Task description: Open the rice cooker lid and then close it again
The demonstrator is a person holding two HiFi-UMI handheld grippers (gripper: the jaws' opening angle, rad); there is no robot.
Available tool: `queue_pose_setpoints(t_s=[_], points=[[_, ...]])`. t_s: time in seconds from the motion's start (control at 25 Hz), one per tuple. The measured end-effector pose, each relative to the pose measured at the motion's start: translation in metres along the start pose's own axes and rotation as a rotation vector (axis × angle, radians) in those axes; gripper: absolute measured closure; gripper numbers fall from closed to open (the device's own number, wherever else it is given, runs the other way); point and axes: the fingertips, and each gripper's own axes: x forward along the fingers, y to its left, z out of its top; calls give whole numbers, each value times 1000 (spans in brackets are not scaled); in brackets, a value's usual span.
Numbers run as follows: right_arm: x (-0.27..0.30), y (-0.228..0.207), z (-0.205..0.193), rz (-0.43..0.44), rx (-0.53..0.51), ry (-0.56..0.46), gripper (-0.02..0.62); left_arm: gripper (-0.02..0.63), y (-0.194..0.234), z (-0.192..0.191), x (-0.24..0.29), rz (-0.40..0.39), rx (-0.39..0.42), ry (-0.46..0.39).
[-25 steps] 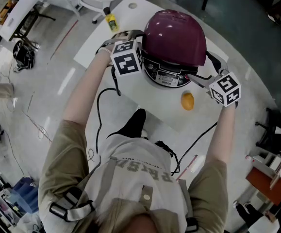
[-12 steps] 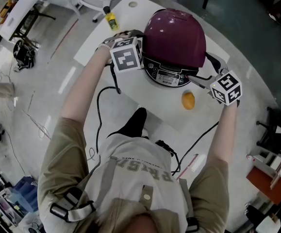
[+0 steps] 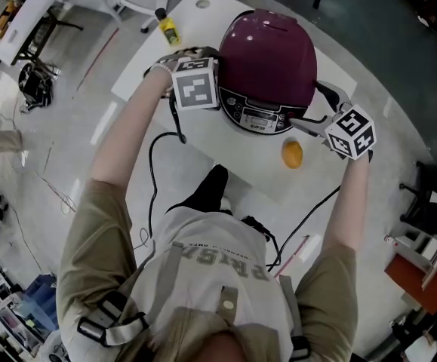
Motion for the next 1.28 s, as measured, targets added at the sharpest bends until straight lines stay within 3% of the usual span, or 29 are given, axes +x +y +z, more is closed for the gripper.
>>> queue_pose_setpoints(t_s=[0.4, 0.48, 0.92, 1.04, 1.16, 1.28], points=[[-2, 0, 1, 33, 11, -6, 114, 61, 0, -1, 2, 7, 27, 22], [-1, 1, 0, 49, 10, 15, 114, 37, 1, -4, 7, 10, 42, 43], [2, 3, -8, 121, -69, 270, 114, 12, -3, -12, 7, -36, 106, 201], [3, 3, -10, 116, -74, 299, 114, 12, -3, -12, 7, -37, 113, 223], [3, 3, -9, 112, -70, 275, 114, 12, -3, -11, 7, -46, 98, 192], [3, 4, -9, 106, -54, 212, 109, 12, -7, -4, 3, -76, 37, 76]])
